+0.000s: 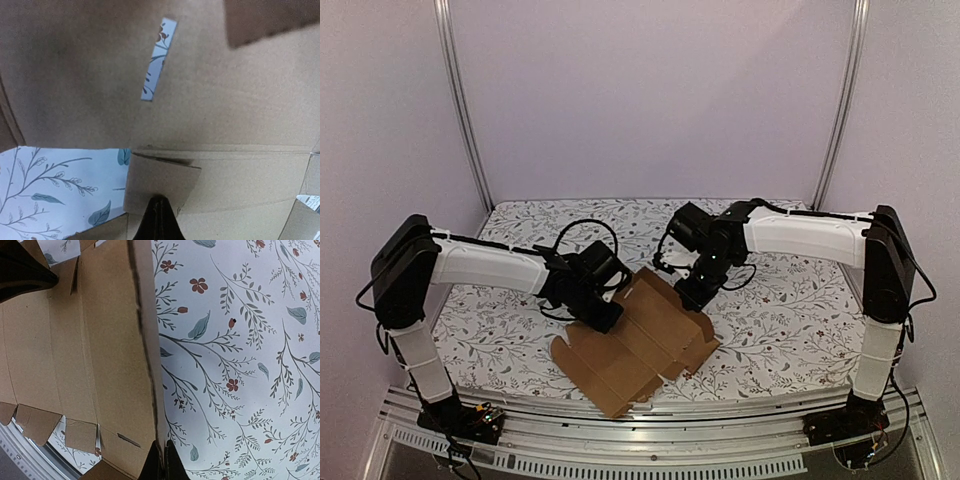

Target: Fold the paper box

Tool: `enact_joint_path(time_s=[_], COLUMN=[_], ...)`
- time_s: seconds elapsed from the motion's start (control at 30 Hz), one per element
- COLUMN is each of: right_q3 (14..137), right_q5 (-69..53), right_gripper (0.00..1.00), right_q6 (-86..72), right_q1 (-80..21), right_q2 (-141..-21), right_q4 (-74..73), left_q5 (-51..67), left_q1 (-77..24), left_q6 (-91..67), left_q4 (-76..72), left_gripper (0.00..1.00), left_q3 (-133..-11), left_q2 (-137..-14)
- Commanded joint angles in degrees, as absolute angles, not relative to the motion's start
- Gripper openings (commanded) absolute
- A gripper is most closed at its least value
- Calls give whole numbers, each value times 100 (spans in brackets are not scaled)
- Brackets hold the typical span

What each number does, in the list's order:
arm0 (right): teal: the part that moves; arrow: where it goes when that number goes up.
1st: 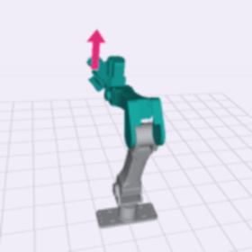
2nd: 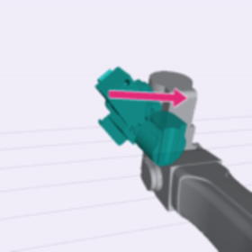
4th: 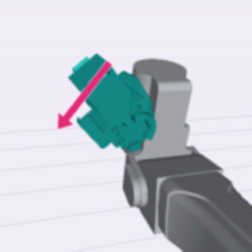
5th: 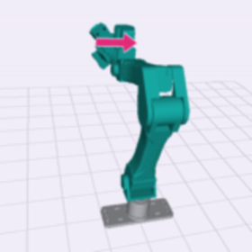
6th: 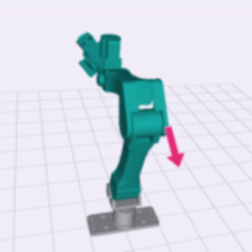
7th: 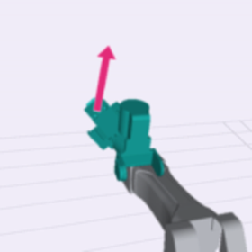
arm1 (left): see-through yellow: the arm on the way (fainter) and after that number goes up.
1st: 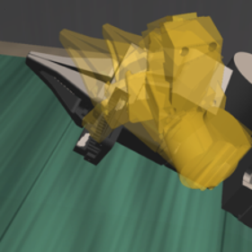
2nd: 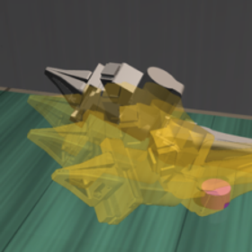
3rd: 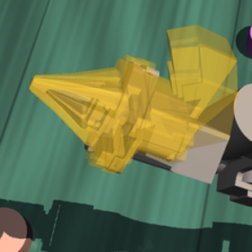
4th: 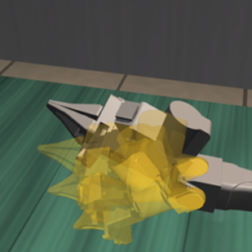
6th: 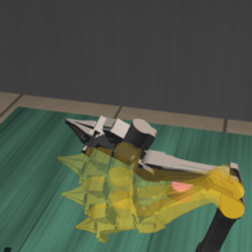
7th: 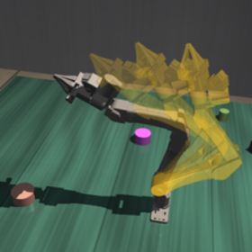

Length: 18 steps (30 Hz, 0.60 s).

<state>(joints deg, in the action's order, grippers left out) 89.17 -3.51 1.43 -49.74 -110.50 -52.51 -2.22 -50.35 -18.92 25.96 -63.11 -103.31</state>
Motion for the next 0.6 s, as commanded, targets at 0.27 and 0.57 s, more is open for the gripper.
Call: enact_joint_path(time_s=[0.27, 0.57], right_q3=[8823, 8824], right_q5=[-167, 1091], right_gripper=[0, 0], right_q6=[175, 716], right_q1=[-4991, -5227], right_q2=[-11023, -10946], right_q4=[-5053, -5014], left_q5=[-471, -534], left_q1=[-5168, -5088], left_q6=[-1866, -1560], left_q4=[2614, 2672], left_gripper=[0, 0], left_q3=[-6337, -6485], left_q2=[-9529, -8389])
